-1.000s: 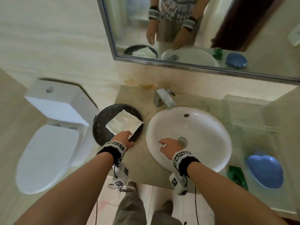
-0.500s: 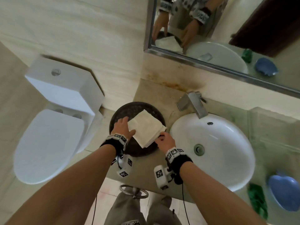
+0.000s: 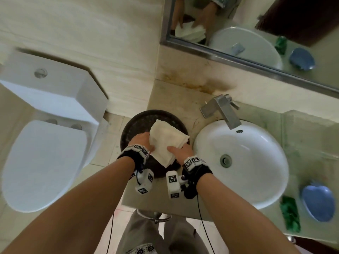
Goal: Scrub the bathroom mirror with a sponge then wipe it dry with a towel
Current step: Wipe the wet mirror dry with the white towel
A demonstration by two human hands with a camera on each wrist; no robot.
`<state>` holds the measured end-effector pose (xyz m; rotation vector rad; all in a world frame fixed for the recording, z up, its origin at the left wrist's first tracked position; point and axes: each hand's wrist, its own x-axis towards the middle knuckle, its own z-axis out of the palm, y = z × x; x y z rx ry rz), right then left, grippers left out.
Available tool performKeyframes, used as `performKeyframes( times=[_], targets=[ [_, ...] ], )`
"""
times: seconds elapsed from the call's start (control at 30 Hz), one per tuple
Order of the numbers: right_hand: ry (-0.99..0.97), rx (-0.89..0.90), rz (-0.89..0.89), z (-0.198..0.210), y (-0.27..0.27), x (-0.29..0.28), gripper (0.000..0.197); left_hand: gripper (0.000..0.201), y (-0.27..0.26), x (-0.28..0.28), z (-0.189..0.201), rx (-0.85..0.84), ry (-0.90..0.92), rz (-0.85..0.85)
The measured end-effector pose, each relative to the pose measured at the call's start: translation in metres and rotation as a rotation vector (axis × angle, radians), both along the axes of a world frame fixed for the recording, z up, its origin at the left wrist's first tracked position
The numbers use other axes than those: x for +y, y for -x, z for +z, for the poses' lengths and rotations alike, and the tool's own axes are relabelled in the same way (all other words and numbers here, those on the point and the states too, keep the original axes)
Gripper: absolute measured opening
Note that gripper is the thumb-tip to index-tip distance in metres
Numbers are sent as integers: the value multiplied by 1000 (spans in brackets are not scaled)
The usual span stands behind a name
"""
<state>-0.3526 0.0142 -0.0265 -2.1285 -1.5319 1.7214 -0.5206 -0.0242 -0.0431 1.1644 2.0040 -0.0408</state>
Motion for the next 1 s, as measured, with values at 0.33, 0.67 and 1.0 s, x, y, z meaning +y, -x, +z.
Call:
performKeyframes(
  times=[0.33, 0.67, 1.0],
  targets=[
    [-20, 20, 27, 30, -19, 11, 37, 55, -7, 1, 16, -388, -24, 366],
    [-371, 69, 50, 130, -43, 41, 77, 50, -43, 47, 111, -560, -272, 331],
    [-1098, -308, 647, 272, -162, 77, 67, 38, -154, 104, 292, -414, -625, 106]
  ],
)
